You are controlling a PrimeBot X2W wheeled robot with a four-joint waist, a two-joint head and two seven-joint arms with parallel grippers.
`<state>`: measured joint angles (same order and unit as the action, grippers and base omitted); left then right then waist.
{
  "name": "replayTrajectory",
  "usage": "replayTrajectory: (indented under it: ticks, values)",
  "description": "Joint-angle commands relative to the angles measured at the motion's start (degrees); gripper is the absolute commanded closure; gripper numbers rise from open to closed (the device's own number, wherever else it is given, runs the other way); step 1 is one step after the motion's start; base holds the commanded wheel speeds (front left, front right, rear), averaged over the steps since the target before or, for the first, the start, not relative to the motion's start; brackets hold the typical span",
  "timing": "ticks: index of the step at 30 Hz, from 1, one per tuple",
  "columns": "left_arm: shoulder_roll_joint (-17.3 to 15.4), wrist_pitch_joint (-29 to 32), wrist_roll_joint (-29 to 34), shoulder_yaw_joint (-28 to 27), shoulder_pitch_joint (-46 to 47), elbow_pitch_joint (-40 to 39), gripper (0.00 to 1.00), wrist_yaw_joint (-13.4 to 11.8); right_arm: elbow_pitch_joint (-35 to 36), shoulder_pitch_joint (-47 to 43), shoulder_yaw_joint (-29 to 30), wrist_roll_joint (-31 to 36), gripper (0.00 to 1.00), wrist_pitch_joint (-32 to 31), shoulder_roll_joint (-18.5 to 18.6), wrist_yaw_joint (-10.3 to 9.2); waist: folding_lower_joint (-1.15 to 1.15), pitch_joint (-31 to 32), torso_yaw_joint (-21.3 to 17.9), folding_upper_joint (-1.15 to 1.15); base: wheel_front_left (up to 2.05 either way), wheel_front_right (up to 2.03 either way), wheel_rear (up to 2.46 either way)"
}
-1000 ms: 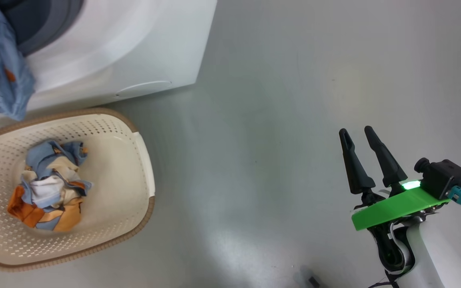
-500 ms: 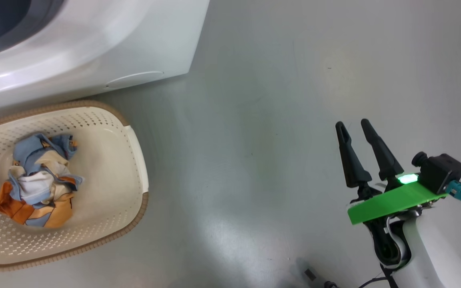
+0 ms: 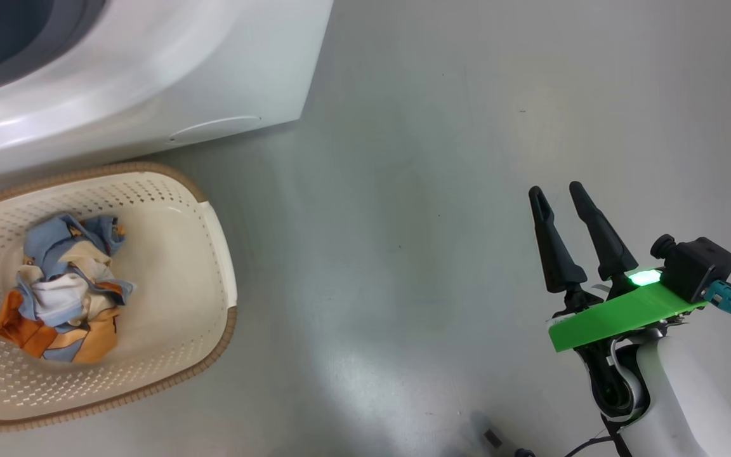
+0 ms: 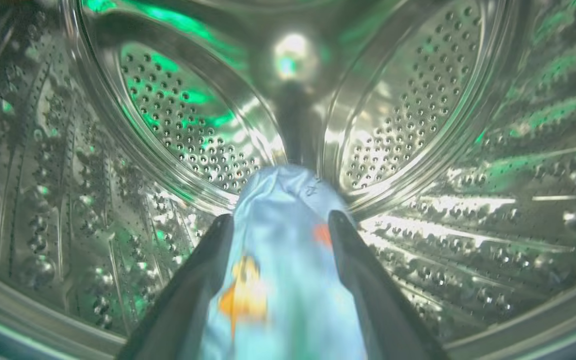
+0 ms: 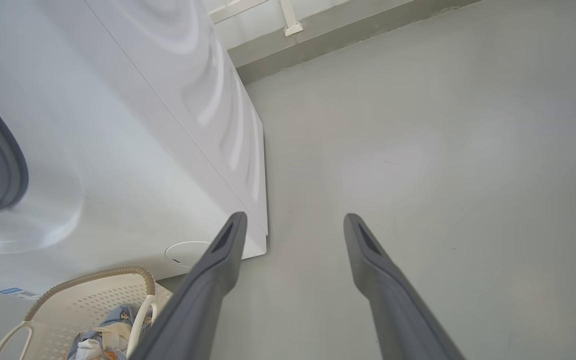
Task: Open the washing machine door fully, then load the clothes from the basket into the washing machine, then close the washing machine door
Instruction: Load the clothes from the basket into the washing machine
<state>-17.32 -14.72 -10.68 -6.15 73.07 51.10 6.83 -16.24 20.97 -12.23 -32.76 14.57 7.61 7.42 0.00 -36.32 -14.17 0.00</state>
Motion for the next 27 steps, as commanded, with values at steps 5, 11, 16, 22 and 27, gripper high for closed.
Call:
replayTrajectory:
  ticks: [5,11,16,22,27]
  values:
    - [-2.36,-0.28,1.45,-0.28,1.05,3.84,0.00,0.23,1.09,-1.02,-1.28,0.21,0.00,0.43,0.43,0.07,0.00,0.64,0.16,0.00,0.00,0.00,0.00]
    - [-2.14,-0.28,1.38,-0.55,1.18,4.40,0.00,0.32,1.03,-0.93,-1.35,0.11,0.00,0.43,0.49,0.07,0.00,0.97,0.20,0.00,0.00,0.00,0.00]
    - [-1.05,-0.28,0.20,-2.14,-0.80,1.70,0.00,0.46,0.87,-0.99,-1.10,0.10,0.00,0.43,0.63,0.07,0.00,1.64,0.43,0.00,0.00,0.00,0.00]
    - [0.76,-0.28,-1.32,-4.06,-4.49,-1.92,0.00,0.59,0.93,-1.34,-0.66,0.16,0.00,0.43,0.94,0.07,0.00,2.72,0.98,0.00,0.00,0.00,0.00]
    - [2.30,-0.28,-2.64,-4.66,-7.72,-5.01,0.00,0.64,0.99,-1.61,-0.34,0.26,0.00,0.43,1.21,0.07,0.00,3.47,1.68,0.00,0.00,0.00,0.00]
